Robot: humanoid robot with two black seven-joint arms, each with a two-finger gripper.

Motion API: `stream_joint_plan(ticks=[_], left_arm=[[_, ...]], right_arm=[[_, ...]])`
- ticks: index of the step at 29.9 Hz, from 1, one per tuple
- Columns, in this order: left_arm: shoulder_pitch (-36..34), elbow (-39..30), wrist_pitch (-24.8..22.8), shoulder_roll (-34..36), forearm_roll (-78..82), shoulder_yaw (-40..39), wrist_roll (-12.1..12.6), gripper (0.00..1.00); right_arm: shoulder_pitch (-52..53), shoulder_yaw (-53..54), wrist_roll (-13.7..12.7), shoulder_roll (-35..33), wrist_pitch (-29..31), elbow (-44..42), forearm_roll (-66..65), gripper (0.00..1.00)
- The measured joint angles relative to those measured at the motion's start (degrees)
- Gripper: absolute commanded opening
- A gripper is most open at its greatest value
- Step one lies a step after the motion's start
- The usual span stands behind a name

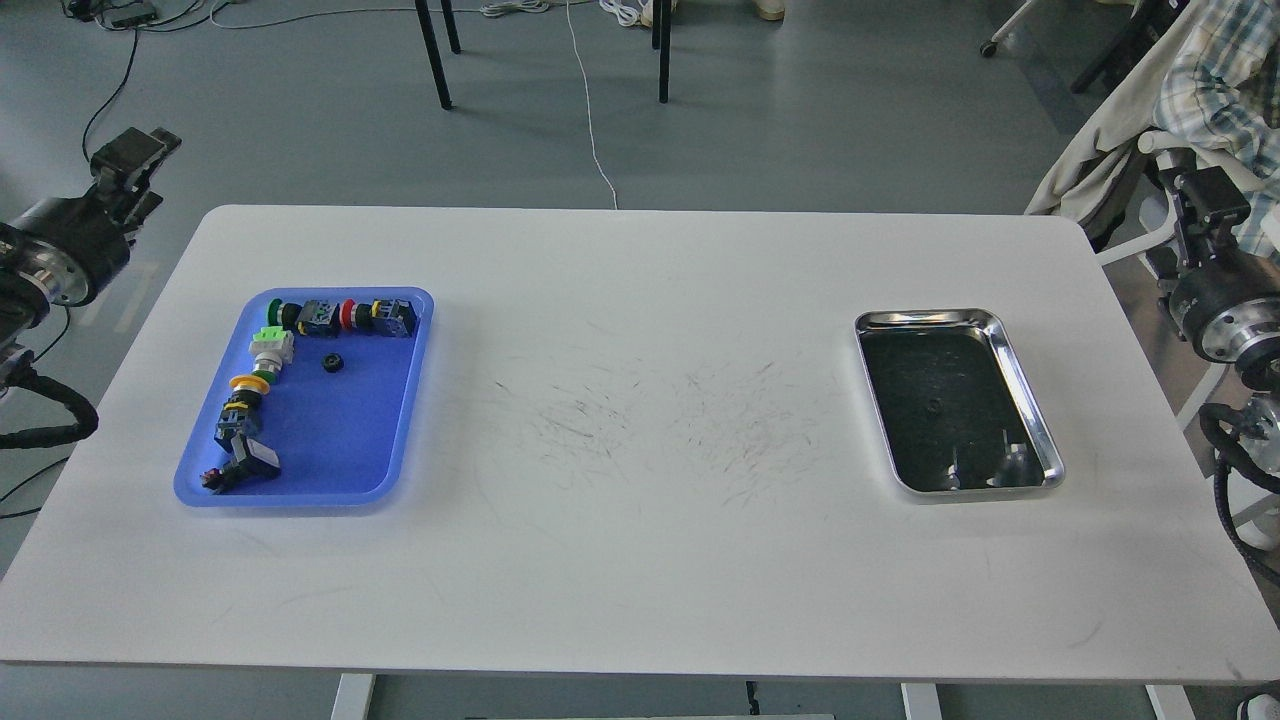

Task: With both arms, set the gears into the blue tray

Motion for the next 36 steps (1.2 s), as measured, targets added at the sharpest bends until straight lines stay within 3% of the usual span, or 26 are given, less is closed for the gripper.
stream_joint_plan(ticks=[2,5,16,26,36], left_arm=[[0.9,-0.4,-2.8,0.1,-0.4,-2.6,0.0,0.87],[1.8,-0.6,-4.4,0.0,-0.6,-5.2,0.0,0.98],[2.1,-0.3,-3.2,-0.8,-0.9,-6.3,0.0,0.98],[2.1,0.2,-13.6,-2.2,-9.5,-7.7,0.0,0.98],[3.7,0.0,-14.7,-2.2,-17.6,-14.1,0.0,0.98]], right_arm=[[0.3,-0.6,0.0,-0.8,0.0,1.2,-1.0,0.96],[0.6,-0.9,0.0,-1.6,0.0,2.5,-3.1,0.96],[0.4,-1.2,0.0,-1.5,0.0,4.4,-7.4,0.96],[3.8,-9.8,-0.1,-1.8,0.8,4.4,-14.5,0.95],[12.7,-23.6,-0.3,-3.2,8.1,4.2,-26.5,0.95]])
